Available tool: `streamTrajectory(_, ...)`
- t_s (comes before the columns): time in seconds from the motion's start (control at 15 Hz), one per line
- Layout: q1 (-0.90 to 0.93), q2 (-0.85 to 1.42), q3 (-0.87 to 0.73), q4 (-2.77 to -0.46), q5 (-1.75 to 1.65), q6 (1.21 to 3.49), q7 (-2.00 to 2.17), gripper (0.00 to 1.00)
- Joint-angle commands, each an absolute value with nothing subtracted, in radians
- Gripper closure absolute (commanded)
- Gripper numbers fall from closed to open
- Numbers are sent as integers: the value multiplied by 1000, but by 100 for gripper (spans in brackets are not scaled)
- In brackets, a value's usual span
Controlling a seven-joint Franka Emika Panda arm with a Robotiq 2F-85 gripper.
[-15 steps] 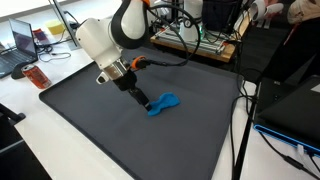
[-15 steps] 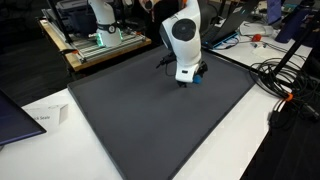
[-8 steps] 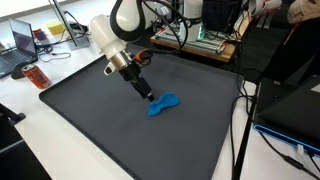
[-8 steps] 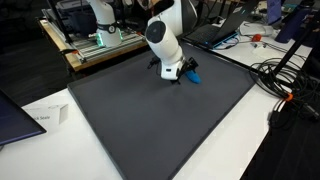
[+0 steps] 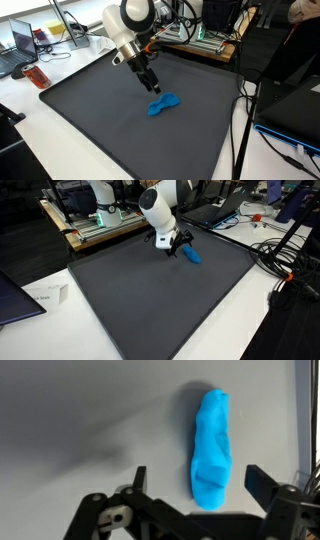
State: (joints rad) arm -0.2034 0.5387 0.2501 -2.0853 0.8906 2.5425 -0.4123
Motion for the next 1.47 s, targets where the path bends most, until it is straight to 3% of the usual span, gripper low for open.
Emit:
streamTrajectory(0.0, -104, 393, 203, -2220, 897, 2627, -336, 0)
streamTrajectory(0.33, 63, 271, 125, -2315, 716, 2701, -27, 0)
streamTrajectory(0.93, 379, 197, -122, -2295, 138, 2588, 679, 0)
streamTrajectory(1.4, 304, 222, 14, -2120, 25, 2363, 922, 0)
